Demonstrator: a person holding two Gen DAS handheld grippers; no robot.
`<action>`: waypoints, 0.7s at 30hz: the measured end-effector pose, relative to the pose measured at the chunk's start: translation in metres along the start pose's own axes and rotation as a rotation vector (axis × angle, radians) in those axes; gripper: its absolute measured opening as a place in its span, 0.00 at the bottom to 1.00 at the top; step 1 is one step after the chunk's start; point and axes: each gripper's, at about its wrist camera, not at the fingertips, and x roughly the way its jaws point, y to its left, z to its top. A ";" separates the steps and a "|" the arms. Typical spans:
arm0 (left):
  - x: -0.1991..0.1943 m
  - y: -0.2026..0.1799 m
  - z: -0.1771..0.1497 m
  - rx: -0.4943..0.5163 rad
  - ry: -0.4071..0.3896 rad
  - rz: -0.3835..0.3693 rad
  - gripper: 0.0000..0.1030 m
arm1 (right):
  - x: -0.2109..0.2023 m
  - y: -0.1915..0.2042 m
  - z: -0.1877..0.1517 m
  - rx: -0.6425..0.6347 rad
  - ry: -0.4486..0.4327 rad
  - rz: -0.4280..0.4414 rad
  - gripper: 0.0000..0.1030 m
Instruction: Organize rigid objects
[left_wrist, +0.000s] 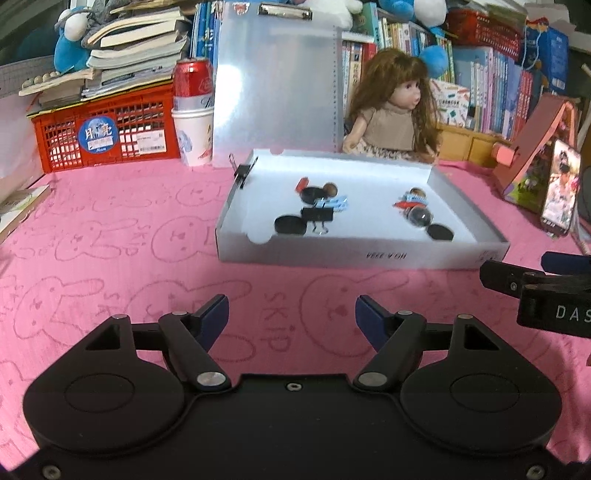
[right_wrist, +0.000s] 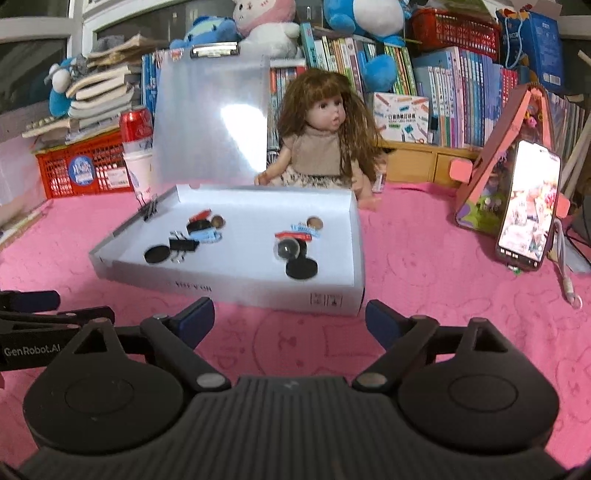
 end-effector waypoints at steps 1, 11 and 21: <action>0.002 0.000 -0.002 0.001 0.004 0.002 0.72 | 0.003 0.001 -0.003 -0.005 0.006 -0.004 0.92; 0.022 -0.004 -0.012 0.035 0.009 0.041 0.77 | 0.027 0.006 -0.022 -0.014 0.063 -0.020 0.93; 0.027 -0.001 -0.010 0.020 0.012 0.039 0.84 | 0.036 0.011 -0.016 -0.015 0.078 -0.035 0.98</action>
